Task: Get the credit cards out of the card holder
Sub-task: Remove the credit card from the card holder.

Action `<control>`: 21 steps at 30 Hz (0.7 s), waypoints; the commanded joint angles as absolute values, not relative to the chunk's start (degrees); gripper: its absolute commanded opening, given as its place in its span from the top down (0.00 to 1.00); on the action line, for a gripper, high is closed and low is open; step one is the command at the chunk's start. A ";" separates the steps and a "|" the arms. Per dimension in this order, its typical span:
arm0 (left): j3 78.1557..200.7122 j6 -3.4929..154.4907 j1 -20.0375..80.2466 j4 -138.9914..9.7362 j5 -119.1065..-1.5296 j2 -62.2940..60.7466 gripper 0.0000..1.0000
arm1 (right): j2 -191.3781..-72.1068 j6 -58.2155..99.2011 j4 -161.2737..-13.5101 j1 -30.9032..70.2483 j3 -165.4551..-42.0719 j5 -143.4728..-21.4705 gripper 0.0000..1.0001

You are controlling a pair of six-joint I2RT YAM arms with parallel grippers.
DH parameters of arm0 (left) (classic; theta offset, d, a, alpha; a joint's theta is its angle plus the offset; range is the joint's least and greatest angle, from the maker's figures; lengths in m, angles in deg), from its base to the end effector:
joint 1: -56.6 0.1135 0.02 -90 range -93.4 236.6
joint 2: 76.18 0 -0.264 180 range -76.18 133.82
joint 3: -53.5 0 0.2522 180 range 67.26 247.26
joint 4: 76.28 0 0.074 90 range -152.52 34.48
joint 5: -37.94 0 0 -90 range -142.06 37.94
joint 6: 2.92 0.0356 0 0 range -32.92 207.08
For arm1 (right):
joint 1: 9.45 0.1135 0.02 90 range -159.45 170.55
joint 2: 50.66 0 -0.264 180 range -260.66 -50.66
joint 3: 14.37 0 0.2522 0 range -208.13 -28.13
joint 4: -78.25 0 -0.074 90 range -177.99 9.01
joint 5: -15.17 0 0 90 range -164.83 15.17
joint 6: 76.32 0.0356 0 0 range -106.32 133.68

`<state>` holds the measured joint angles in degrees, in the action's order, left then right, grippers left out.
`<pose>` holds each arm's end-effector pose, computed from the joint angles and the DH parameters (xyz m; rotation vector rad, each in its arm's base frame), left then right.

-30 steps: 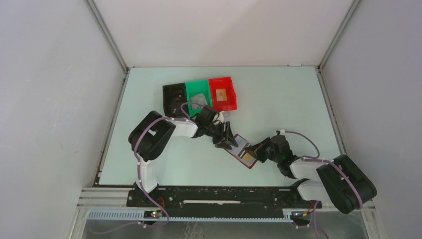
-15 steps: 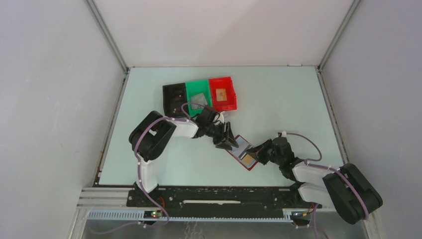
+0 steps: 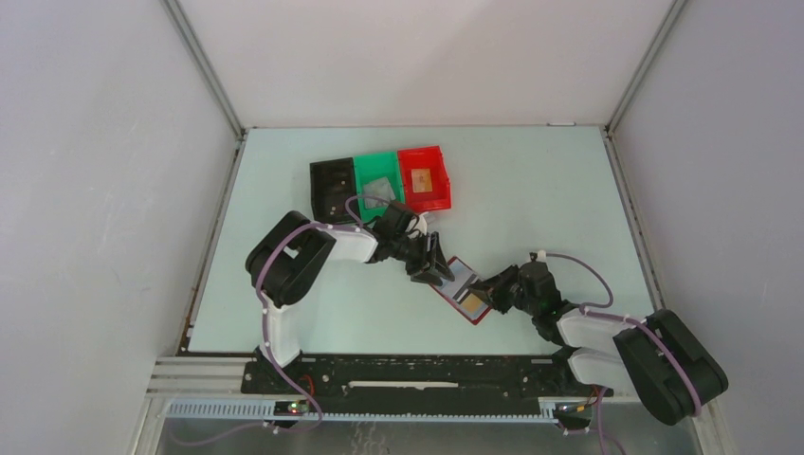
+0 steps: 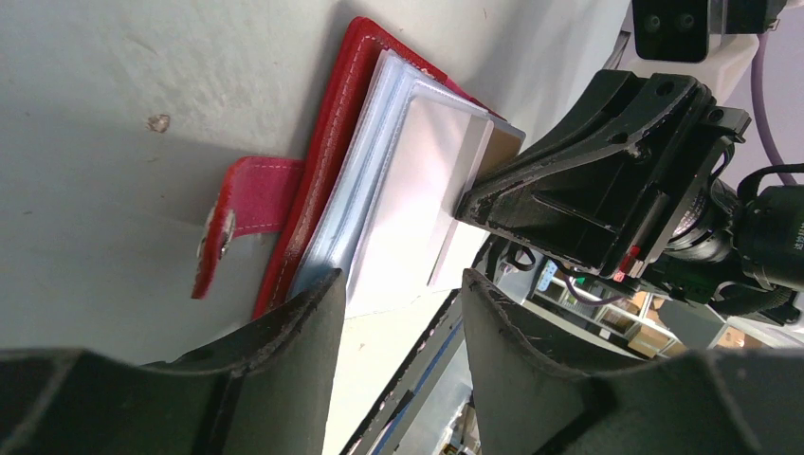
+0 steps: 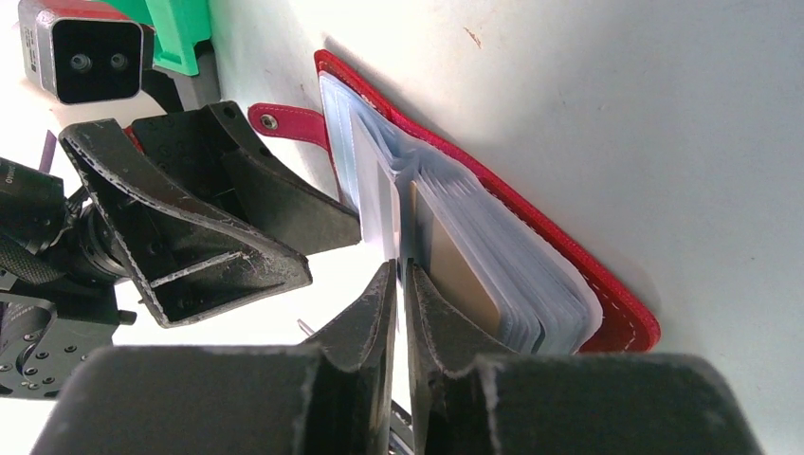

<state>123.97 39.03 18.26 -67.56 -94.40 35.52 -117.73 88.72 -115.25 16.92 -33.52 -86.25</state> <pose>0.2768 -0.2495 0.1158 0.1541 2.7745 -1.4633 0.1545 0.0845 0.1079 0.8837 2.2643 1.1437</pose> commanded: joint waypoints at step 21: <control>124.80 40.43 18.43 -64.37 -90.65 37.77 0.44 | -106.72 88.91 -104.19 17.00 -29.41 -83.58 1.00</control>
<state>123.97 39.03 18.26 -67.54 -94.40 35.54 -110.84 88.83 -111.36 16.89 -31.20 -85.60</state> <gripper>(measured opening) 0.552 0.006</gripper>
